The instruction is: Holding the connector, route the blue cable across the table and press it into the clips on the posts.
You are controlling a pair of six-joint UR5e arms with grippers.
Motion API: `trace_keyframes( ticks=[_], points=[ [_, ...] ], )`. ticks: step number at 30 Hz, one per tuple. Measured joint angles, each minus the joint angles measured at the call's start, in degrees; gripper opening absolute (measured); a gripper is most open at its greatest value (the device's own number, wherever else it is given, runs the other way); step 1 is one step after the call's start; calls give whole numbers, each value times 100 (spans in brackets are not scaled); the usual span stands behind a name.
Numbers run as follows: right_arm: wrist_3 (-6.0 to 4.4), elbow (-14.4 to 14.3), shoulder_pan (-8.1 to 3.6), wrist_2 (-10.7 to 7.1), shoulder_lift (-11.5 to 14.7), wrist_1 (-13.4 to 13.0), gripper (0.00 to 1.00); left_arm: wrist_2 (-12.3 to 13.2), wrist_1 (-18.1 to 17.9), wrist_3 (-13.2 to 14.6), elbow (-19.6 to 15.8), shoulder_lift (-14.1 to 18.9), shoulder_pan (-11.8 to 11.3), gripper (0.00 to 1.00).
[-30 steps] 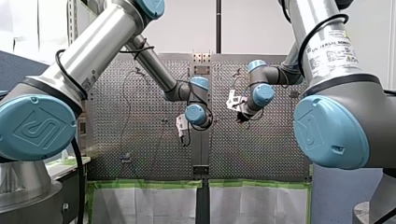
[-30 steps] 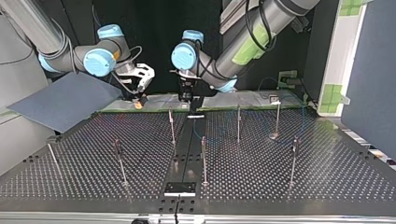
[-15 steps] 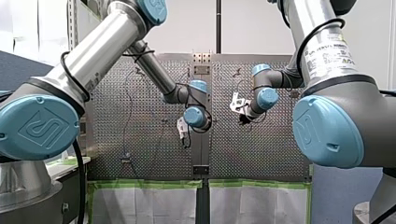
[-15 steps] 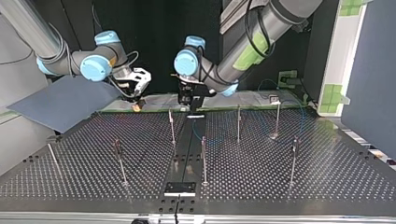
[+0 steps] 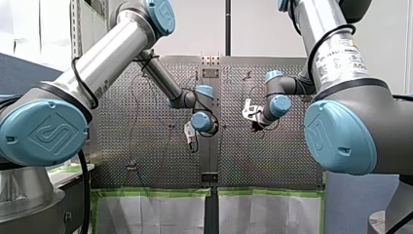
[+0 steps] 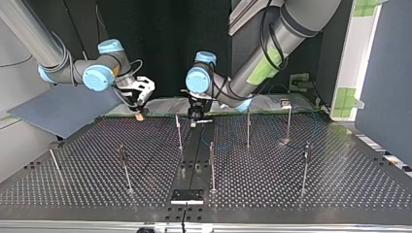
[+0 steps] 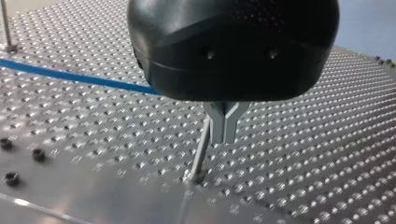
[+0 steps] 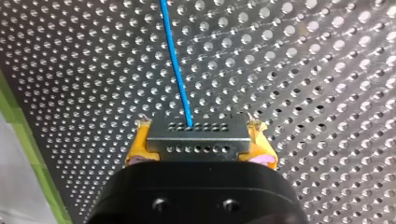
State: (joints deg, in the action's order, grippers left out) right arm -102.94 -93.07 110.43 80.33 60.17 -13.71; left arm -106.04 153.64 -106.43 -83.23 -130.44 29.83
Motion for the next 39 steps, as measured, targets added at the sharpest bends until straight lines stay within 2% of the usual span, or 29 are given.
trace_keyframes(
  ticks=[8, 15, 16, 17, 18, 20, 21, 22, 23, 24, 26, 27, 28, 29, 30, 31, 35, 39],
  points=[
    [-30, 250, -92, -14, -21, 1, 0, 209, 50, -8, 261, -8, -221, 0],
    [-21, 382, -182, -45, -37, -20, 0, 259, 210, -4, 482, -3, -309, 0],
    [-20, 389, -197, -60, -41, -40, 0, 258, 225, -3, 492, -3, -312, 4],
    [-19, 393, -206, -75, -44, -59, 0, 254, 249, 0, 500, -3, -312, 11],
    [-18, 395, -215, -91, -46, -79, 0, 249, 274, 7, 504, -3, -309, 11],
    [-10, 399, -227, -121, -49, -135, 0, 218, 342, 56, 509, -2, -296, 29],
    [-9, 399, -230, -131, -50, -164, 0, 197, 373, 86, 509, -2, -289, 29],
    [-9, 399, -231, -143, -51, -202, 0, 173, 406, 115, 509, -2, -280, 42],
    [-8, 399, -231, -150, -53, -230, 0, 132, 456, 154, 510, -2, -269, 50],
    [-8, 399, -231, -155, -56, -254, 0, 95, 494, 184, 510, -2, -260, 50],
    [-9, 399, -229, -161, -59, -290, 0, -1, 588, 262, 510, -1, -238, 73],
    [-8, 399, -229, -162, -59, -299, 0, -45, 634, 299, 510, -1, -227, 73],
    [-7, 399, -228, -163, -59, -310, 0, -92, 680, 332, 511, 0, -219, 84],
    [1, 400, -224, -161, -59, -325, 0, -153, 739, 370, 511, 0, -207, 90],
    [17, 402, -218, -157, -59, -347, 0, -197, 784, 391, 511, 1, -198, 90],
    [52, 404, -208, -152, -60, -388, 0, -242, 830, 406, 511, 3, -189, 100],
    [178, 406, -188, -146, -87, -529, 0, -450, 1038, 479, 511, 13, -127, 100],
    [202, 408, -211, -162, -213, -679, 0, -585, 1246, 502, 509, 65, 13, 100]
  ],
)
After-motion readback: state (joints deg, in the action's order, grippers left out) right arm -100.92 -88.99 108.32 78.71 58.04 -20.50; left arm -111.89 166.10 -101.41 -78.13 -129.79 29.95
